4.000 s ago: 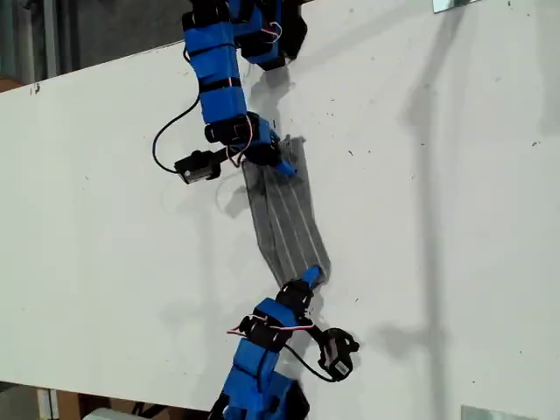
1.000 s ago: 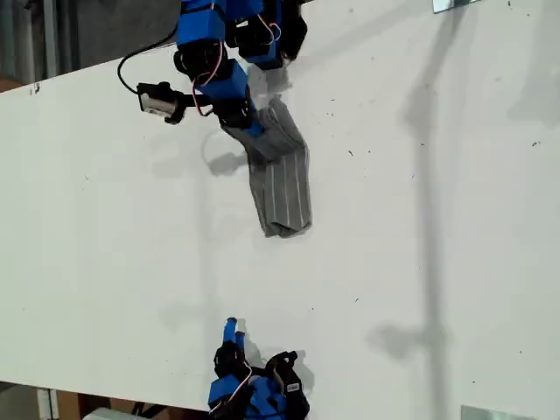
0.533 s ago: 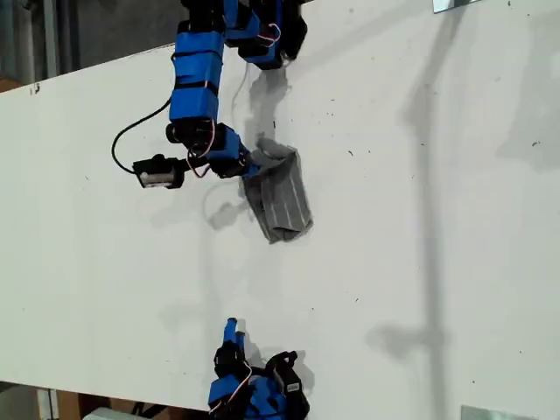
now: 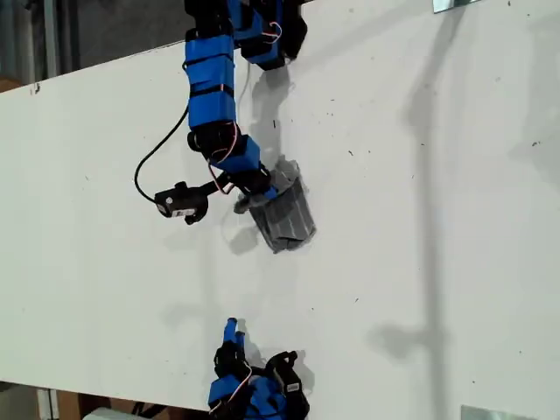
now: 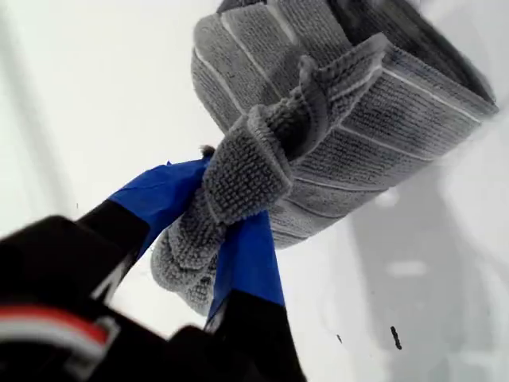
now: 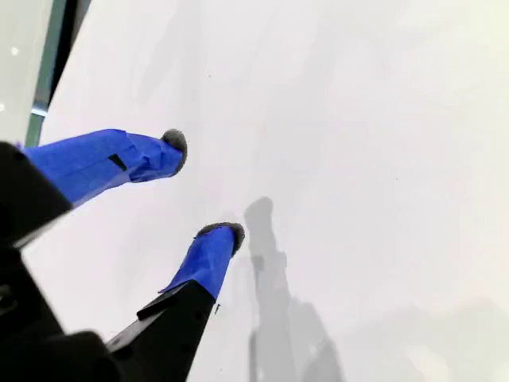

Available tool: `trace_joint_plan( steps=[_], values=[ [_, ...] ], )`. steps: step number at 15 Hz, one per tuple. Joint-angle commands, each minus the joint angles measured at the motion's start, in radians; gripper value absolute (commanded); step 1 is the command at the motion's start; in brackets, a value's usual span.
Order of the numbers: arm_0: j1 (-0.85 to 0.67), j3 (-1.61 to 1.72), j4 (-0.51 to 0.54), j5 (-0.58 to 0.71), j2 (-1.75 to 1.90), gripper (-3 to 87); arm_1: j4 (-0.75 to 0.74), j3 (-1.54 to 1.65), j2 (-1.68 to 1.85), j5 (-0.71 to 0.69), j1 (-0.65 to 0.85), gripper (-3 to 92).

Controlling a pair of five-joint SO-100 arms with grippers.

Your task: Grasp corners of a square towel and fold twice.

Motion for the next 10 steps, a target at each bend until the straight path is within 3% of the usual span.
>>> trace_joint_plan(
  steps=[1, 5, 10],
  values=[
    [-0.005, -0.003, -0.009, 0.000, 0.006, 18.5, -0.035, -0.074, 0.032, -0.017, -0.005, 2.3],
    [-0.005, -0.003, -0.009, 0.000, 0.006, 18.4, -0.152, -0.084, 0.003, -0.098, 0.006, 25.3],
    [-0.005, -0.003, -0.009, 0.002, 0.006, 18.3, -0.181, -0.064, 0.017, -0.120, 0.038, 28.3]
  ],
)
